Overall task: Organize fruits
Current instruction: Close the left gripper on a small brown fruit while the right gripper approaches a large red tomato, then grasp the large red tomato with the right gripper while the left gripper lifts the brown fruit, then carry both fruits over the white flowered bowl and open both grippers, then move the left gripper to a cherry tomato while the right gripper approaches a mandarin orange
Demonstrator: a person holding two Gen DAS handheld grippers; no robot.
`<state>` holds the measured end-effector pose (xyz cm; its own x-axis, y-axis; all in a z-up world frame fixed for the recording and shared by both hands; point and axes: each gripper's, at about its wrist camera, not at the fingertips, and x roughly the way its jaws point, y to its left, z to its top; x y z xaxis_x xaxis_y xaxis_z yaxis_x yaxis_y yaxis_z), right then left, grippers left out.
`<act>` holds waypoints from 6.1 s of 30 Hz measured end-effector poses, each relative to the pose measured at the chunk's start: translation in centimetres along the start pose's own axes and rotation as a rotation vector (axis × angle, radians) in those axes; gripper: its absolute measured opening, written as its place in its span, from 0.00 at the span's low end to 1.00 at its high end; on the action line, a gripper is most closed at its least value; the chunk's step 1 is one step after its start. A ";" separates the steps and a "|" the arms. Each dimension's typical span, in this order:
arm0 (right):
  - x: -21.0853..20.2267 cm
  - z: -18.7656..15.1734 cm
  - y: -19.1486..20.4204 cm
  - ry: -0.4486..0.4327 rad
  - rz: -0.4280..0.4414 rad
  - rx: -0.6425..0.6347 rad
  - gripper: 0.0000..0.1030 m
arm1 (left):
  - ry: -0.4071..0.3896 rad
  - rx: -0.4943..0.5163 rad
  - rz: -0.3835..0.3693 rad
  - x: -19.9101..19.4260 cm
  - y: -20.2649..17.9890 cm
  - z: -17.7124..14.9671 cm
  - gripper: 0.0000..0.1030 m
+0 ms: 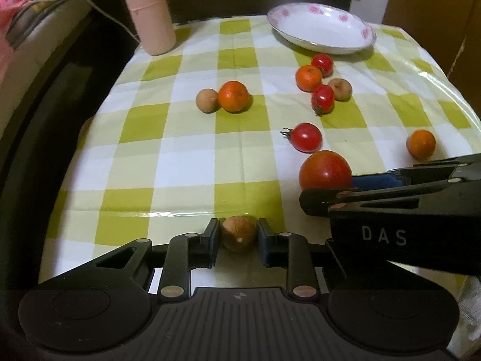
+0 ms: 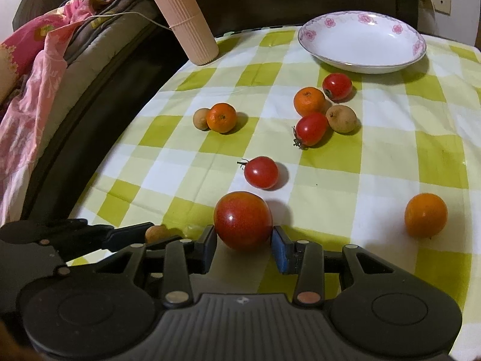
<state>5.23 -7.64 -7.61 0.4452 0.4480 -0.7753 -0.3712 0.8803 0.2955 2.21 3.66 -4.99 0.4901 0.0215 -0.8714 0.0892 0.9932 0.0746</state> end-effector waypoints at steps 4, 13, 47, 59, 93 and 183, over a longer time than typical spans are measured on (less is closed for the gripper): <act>-1.1 -0.2 -0.5 -0.016 0.003 0.001 0.34 | -0.002 0.021 0.014 -0.2 -0.7 0.4 0.32; -2.5 -0.9 -1.7 -0.019 -0.043 0.063 0.15 | -0.019 0.002 0.029 -1.7 -0.3 -0.5 0.32; -1.7 1.3 0.7 -0.089 -0.136 -0.083 0.38 | -0.014 -0.101 -0.069 -0.9 2.6 -1.1 0.31; -6.4 2.3 -1.0 -0.177 -0.112 -0.036 0.38 | -0.066 -0.099 -0.088 -2.8 0.9 1.0 0.31; 0.9 15.4 -14.1 -0.243 -0.228 0.080 0.39 | -0.149 -0.087 -0.219 8.3 -4.2 20.5 0.30; -7.2 2.4 -10.0 -0.175 -0.179 0.129 0.46 | -0.084 0.048 -0.160 3.0 -3.8 5.7 0.50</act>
<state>7.70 -19.27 -3.67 0.6326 0.2943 -0.7164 -0.1724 0.9553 0.2402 8.29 -0.76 -5.09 0.5370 -0.1475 -0.8306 0.2116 0.9767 -0.0366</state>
